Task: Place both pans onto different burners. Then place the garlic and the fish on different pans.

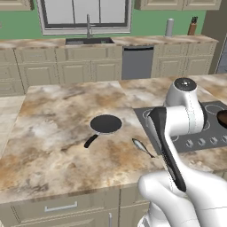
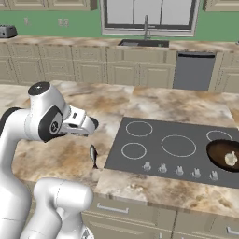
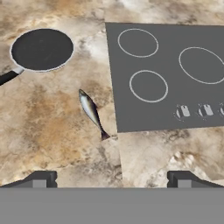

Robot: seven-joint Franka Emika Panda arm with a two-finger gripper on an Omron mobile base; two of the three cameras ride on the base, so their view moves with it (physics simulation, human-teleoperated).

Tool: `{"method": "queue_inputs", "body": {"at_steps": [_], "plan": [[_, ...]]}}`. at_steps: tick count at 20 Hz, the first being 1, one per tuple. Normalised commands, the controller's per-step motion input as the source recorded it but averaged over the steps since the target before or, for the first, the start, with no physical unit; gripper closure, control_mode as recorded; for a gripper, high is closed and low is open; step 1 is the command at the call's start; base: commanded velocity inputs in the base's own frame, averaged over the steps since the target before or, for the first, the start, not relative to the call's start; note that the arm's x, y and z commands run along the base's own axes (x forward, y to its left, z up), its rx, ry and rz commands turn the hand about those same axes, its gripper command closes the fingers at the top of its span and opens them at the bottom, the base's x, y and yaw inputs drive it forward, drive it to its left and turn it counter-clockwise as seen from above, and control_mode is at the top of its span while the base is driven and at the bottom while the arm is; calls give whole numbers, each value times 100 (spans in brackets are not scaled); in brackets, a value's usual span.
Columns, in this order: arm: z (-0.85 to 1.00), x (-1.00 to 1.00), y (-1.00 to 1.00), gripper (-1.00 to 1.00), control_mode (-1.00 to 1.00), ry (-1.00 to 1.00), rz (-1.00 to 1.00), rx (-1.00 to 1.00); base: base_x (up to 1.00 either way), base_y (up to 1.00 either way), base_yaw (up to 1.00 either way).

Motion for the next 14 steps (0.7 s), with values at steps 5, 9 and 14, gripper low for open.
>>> {"method": "queue_inputs", "body": {"at_steps": [5,9,14], "plan": [[0,0,0,-100,100,0,0,0,1,-32,3],[0,0,0,-100,100,0,0,0,0,-16,-1],[0,0,0,-100,100,0,0,0,6,-9,-12]]}}
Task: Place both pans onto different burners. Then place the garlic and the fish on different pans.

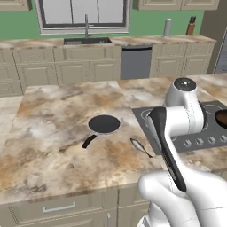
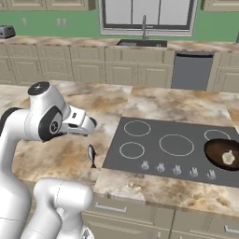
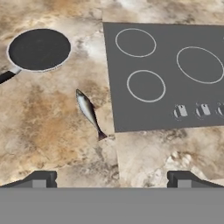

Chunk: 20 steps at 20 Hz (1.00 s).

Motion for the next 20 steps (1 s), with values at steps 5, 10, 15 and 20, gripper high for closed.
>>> {"method": "queue_inputs", "body": {"at_steps": [5,10,15,20], "plan": [[0,0,0,-100,100,0,0,0,9,-2,-14],[0,0,0,-100,100,0,0,0,9,0,-3],[0,0,0,-100,-100,0,0,0,0,0,0],[-7,0,17,-100,-100,0,0,0,0,0,0]]}}
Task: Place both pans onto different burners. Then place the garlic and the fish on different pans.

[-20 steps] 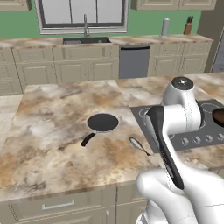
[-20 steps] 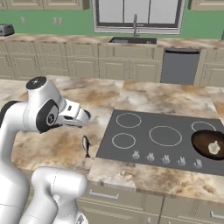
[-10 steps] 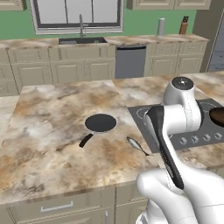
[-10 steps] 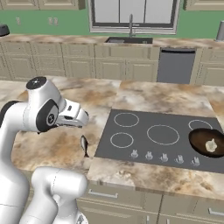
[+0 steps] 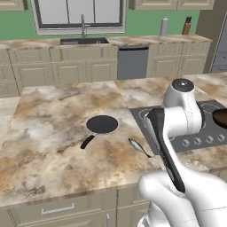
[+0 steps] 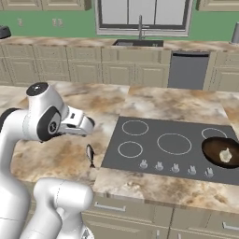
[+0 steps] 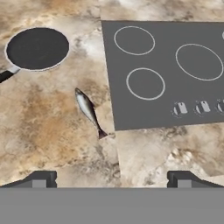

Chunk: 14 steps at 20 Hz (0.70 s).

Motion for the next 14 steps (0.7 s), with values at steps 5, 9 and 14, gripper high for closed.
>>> {"method": "queue_inputs", "body": {"at_steps": [5,9,14], "plan": [[-1,12,34,-100,-100,0,0,5,0,0,0],[0,21,36,-100,-100,-2,0,12,0,0,0],[-6,29,48,-100,-100,-2,-5,11,0,0,0]]}}
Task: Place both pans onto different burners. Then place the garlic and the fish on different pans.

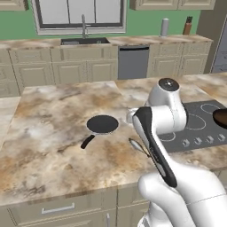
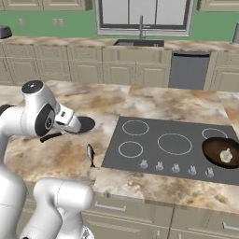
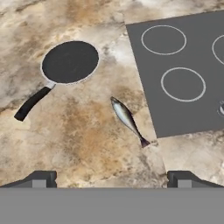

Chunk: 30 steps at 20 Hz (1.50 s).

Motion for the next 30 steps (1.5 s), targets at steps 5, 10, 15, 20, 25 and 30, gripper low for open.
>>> {"method": "queue_inputs", "body": {"at_steps": [5,10,15,20,25,30], "plan": [[-18,32,45,-100,-100,-3,-5,4,0,0,0],[-7,30,41,-100,-100,2,-2,4,0,0,0],[0,31,34,-100,-100,13,0,6,0,0,0],[-2,36,40,-100,-100,12,-1,1,0,0,0],[-20,21,29,-100,-100,6,-1,0,0,0,0],[-31,15,17,-100,-100,0,0,0,0,0,0]]}}
